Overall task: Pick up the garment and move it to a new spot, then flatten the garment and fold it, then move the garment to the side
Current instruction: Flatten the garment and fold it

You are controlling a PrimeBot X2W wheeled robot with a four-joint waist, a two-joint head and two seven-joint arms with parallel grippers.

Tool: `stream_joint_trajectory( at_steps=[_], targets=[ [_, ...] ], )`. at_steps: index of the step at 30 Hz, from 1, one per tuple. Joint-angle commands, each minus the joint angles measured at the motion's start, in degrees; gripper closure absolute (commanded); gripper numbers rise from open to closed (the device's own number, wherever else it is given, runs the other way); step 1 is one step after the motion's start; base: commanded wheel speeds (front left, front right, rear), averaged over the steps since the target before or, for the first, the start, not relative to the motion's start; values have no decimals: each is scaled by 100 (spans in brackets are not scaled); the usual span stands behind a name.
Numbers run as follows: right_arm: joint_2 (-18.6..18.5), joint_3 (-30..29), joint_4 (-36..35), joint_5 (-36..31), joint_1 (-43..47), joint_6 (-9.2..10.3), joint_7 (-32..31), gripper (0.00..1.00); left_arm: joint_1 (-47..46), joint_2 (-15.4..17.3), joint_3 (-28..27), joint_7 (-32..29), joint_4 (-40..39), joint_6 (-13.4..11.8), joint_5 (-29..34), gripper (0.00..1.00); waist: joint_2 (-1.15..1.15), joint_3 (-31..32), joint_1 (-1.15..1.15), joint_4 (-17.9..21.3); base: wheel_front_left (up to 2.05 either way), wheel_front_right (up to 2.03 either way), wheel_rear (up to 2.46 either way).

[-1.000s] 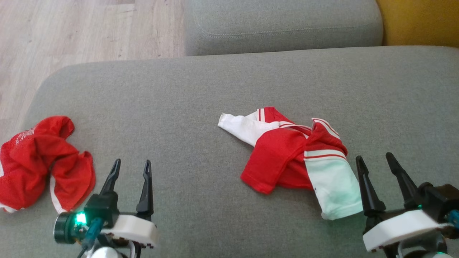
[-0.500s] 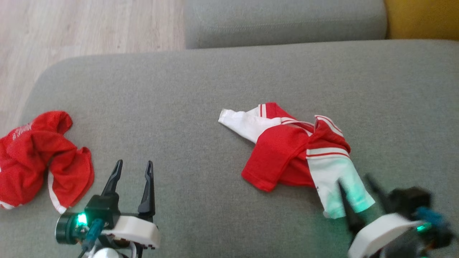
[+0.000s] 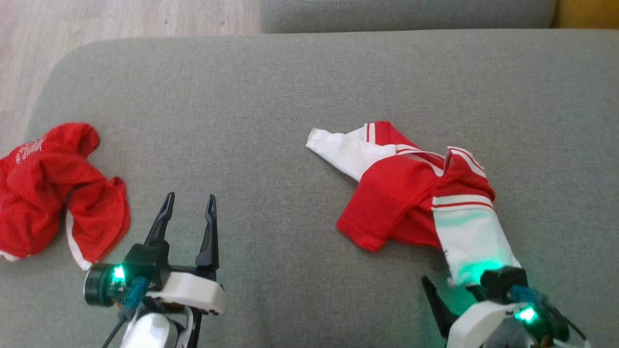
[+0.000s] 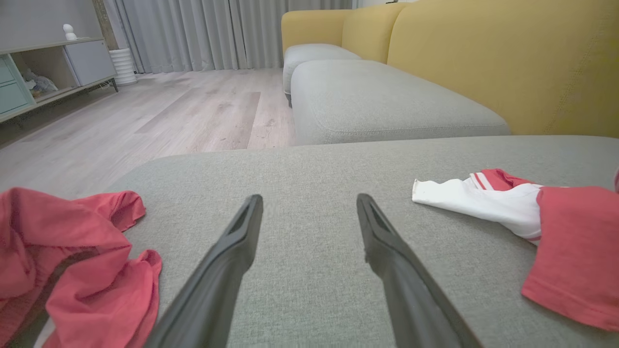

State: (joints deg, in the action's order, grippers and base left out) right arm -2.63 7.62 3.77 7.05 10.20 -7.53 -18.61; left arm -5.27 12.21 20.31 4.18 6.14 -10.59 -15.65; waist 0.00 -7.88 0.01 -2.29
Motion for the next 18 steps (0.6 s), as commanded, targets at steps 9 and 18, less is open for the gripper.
stream_joint_trajectory(
  at_steps=[9, 18],
  targets=[
    [-71, 65, -370, -24, -290, 4, 205, 0, -322, 44, -178, 98, -54, -32, -49, 0, 0, -57, -1, -15, 0, 0, 0],
    [-34, -189, -813, 36, -130, 4, 166, 100, -312, 42, -138, 138, 42, -27, -101, 0, 0, 17, -1, 12, 0, 0, 0]
  ],
)
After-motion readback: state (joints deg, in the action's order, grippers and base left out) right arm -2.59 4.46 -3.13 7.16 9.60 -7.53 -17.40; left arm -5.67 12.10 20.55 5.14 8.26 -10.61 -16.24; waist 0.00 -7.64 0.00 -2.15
